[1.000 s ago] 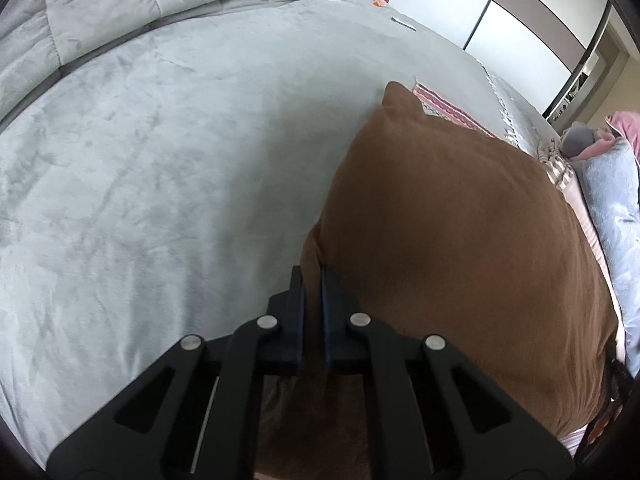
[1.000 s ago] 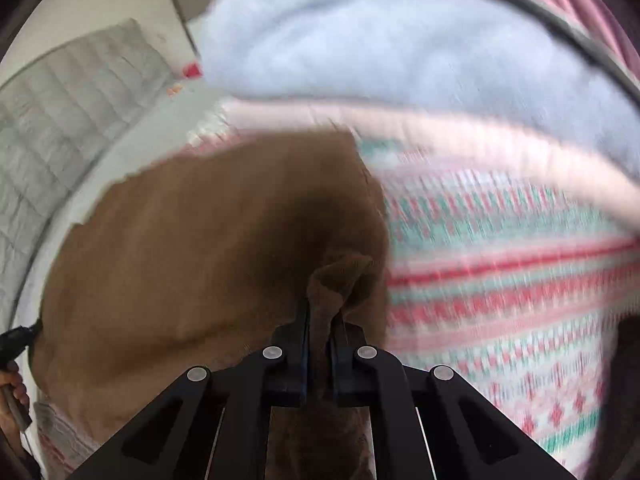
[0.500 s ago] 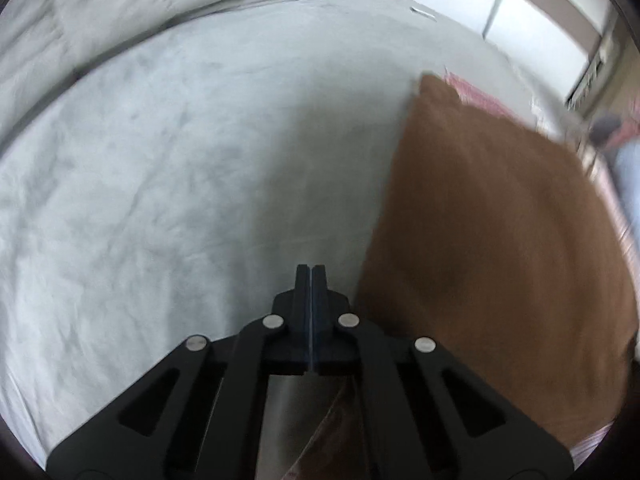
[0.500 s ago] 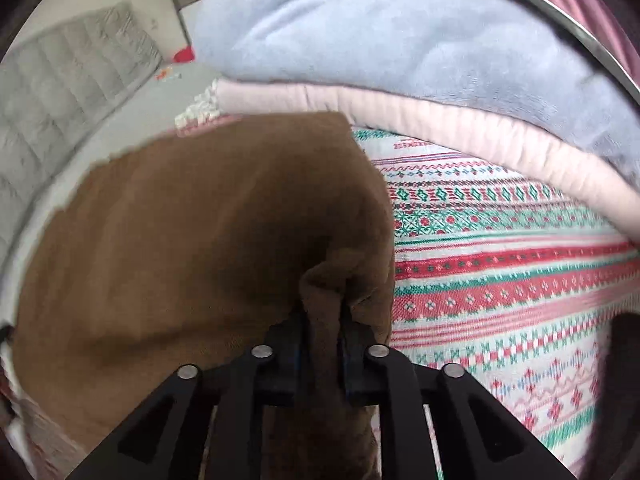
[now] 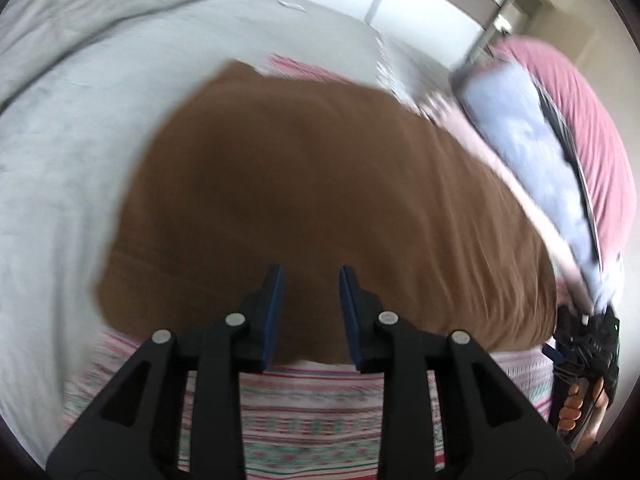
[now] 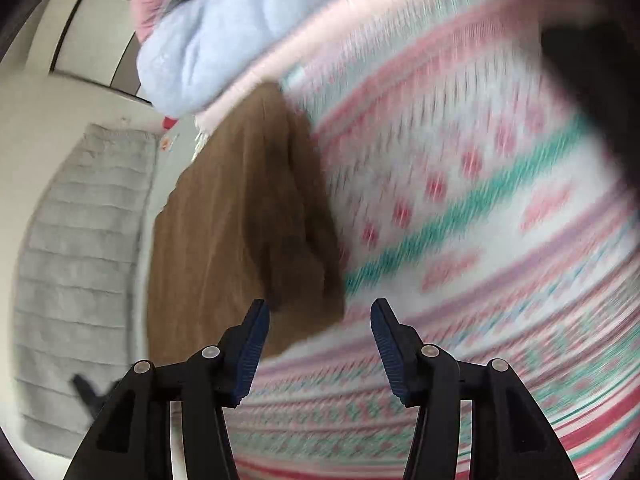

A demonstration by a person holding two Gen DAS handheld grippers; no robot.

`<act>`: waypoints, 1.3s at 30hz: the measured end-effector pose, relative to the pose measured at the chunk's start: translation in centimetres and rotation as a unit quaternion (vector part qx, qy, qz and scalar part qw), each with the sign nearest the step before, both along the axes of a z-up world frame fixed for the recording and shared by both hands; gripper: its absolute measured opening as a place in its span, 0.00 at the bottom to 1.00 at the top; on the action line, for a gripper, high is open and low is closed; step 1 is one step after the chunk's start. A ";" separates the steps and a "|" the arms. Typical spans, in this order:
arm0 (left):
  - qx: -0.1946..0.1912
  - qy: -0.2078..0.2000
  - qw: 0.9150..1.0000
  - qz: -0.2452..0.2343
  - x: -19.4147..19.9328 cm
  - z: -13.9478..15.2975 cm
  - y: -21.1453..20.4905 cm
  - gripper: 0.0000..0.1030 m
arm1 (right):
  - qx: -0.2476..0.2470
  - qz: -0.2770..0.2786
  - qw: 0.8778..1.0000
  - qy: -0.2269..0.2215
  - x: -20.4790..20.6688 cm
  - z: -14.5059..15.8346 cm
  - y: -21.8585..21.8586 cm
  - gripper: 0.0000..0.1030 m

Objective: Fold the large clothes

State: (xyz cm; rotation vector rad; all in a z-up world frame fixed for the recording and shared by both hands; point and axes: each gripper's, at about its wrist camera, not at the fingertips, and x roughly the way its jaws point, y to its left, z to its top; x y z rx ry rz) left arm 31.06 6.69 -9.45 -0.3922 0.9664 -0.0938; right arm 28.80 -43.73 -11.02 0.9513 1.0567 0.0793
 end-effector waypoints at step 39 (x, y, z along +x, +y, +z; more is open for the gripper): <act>0.173 -0.077 0.977 -0.100 -2.0 -1.3 -12.2 0.72 | -0.383 -0.039 0.921 -0.054 2.1 8.3 11.0 0.56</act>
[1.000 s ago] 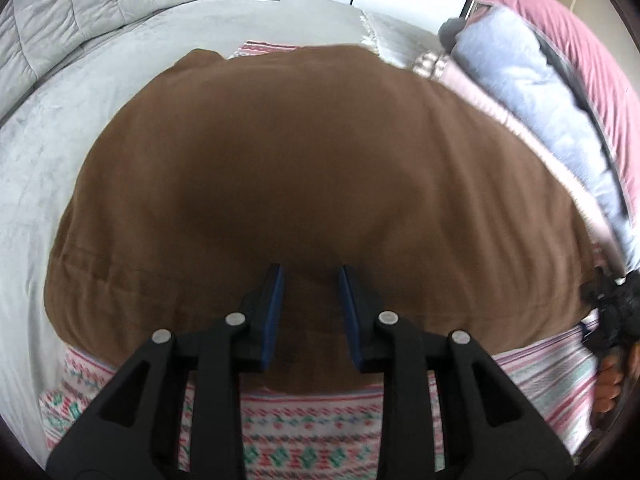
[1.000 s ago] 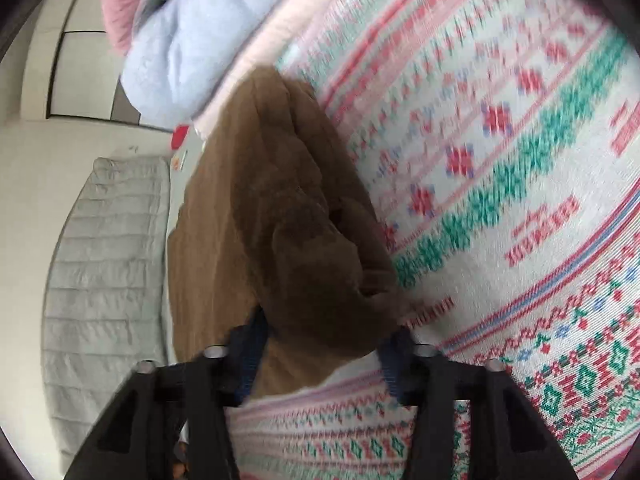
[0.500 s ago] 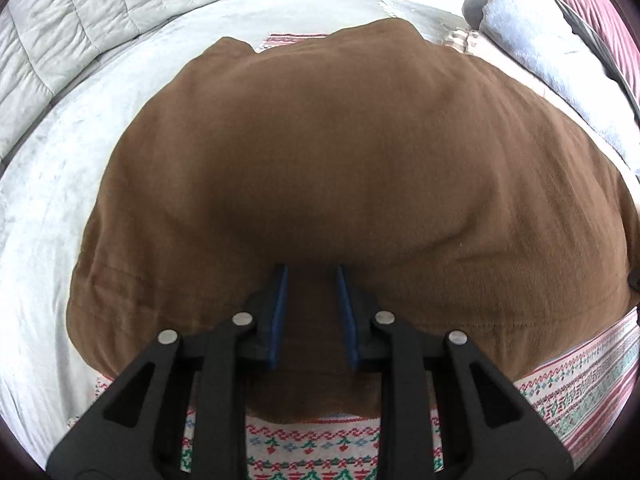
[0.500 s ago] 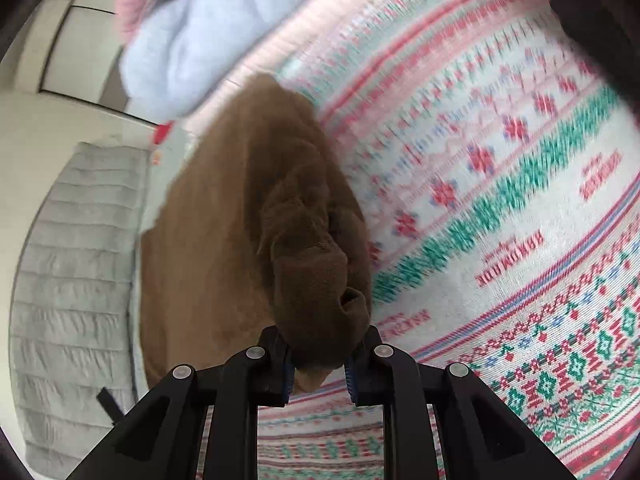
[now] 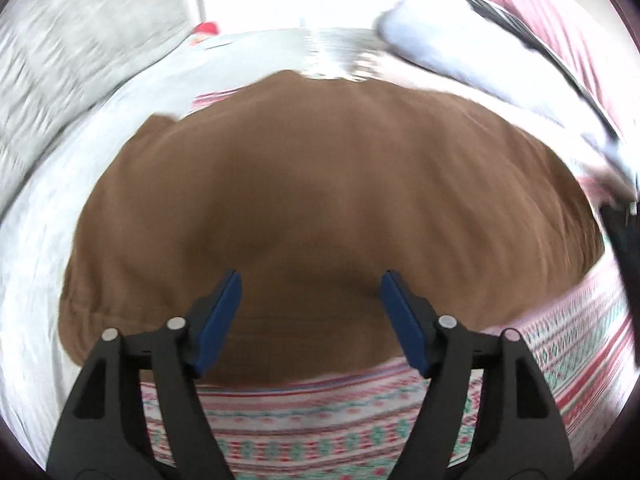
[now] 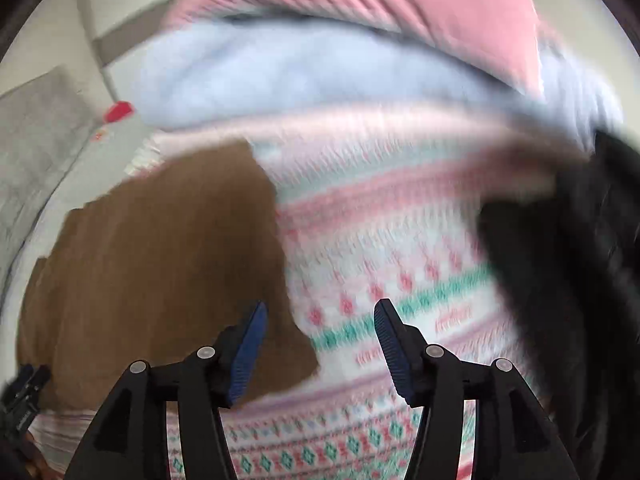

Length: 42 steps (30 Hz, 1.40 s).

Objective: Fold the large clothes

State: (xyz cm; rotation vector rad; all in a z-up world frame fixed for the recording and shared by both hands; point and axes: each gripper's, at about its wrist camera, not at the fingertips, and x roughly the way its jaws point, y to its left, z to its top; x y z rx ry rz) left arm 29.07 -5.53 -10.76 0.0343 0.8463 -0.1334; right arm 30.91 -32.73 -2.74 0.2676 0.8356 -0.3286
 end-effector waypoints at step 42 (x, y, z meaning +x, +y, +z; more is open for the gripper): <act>0.111 0.069 0.990 0.043 25.5 -4.0 -7.3 0.94 | 0.150 0.162 0.970 0.098 4.9 -5.9 6.1 0.73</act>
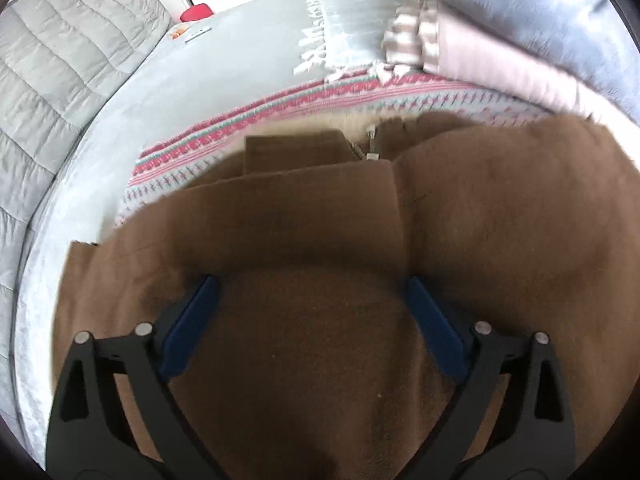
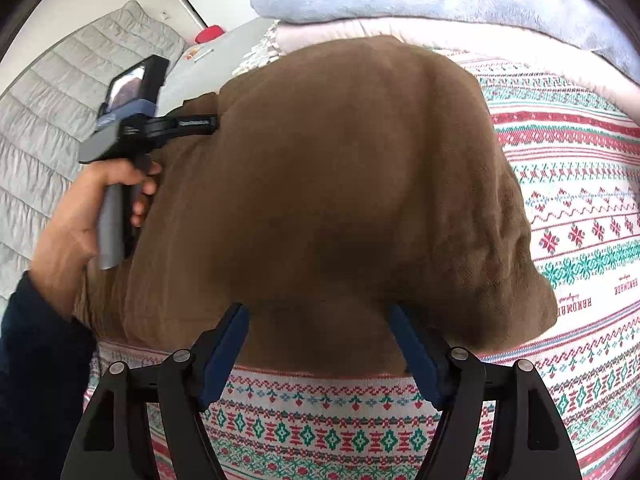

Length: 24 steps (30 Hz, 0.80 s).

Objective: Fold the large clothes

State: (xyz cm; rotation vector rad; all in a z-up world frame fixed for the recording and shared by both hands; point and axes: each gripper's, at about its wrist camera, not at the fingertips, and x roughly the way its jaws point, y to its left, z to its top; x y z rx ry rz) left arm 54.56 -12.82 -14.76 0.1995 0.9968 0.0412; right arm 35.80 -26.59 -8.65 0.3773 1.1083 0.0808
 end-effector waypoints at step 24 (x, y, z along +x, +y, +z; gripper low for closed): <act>-0.072 -0.002 0.996 -0.060 -21.4 2.9 1.9 0.91 | 0.026 -0.004 1.000 0.000 0.0 -0.5 -0.8 0.81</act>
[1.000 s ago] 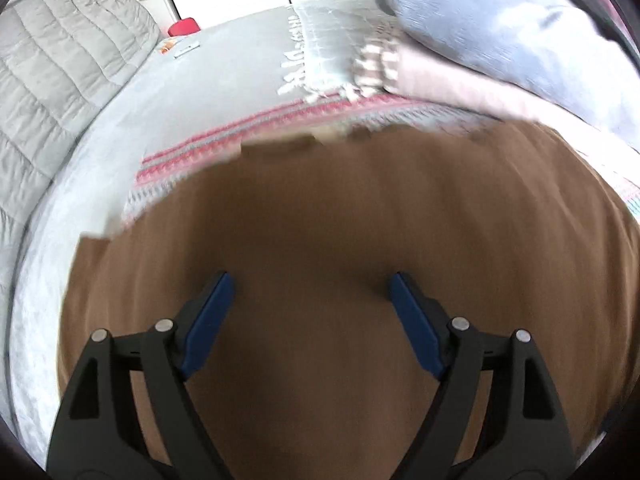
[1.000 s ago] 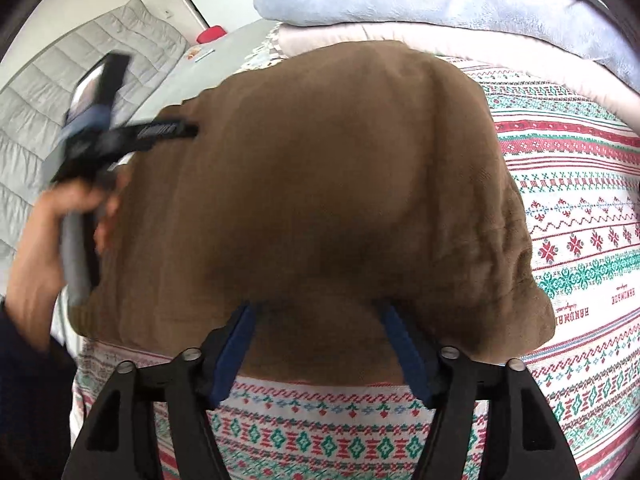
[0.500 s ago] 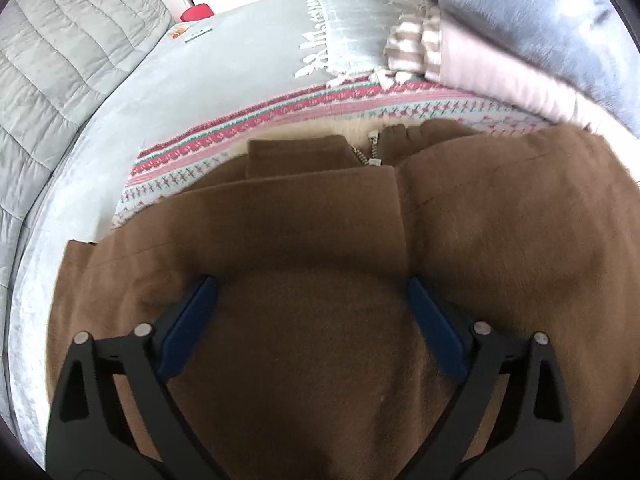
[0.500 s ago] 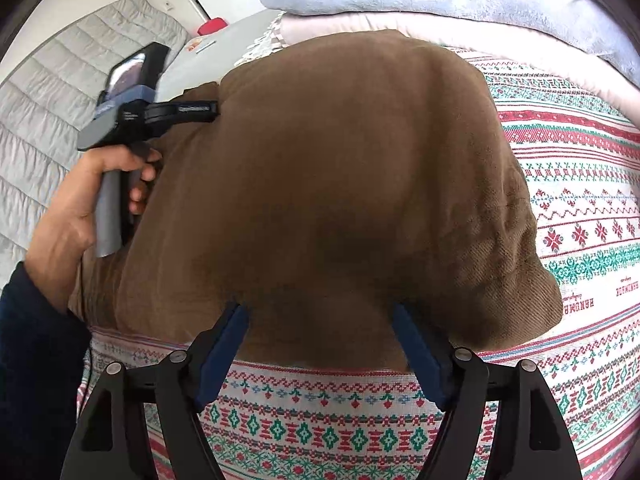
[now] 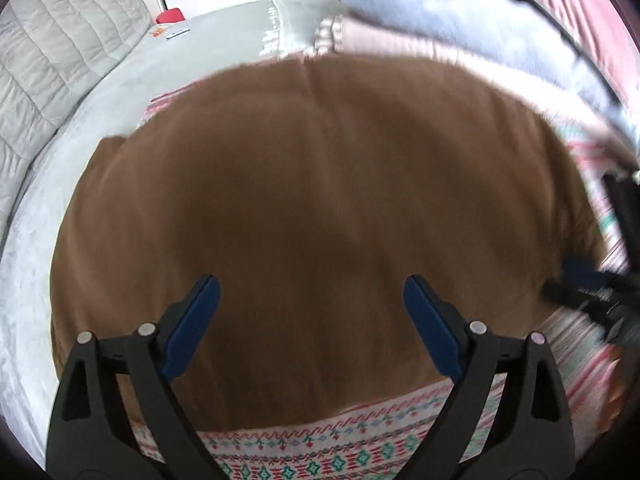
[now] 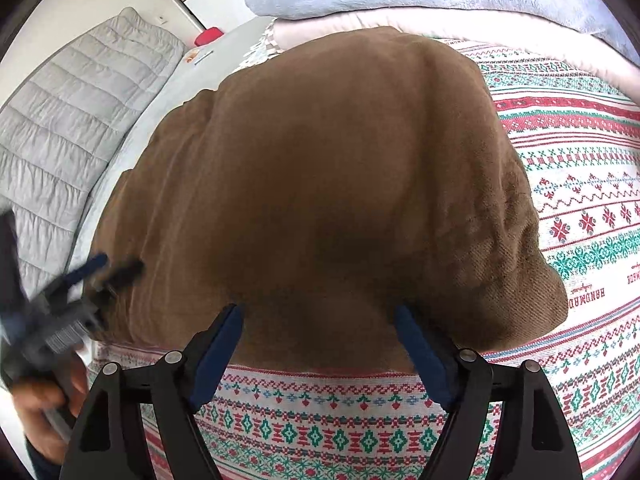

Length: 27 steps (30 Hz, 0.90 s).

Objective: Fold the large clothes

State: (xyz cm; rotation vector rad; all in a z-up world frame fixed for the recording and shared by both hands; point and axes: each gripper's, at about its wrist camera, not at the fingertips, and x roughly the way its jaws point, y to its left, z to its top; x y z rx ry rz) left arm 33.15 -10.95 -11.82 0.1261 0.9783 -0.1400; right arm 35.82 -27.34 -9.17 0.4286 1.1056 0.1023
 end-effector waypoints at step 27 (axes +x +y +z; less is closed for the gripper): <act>0.014 0.028 0.999 -0.031 -5.6 -0.7 -1.7 0.92 | 0.022 -0.001 1.000 0.012 1.0 -0.2 0.4 0.85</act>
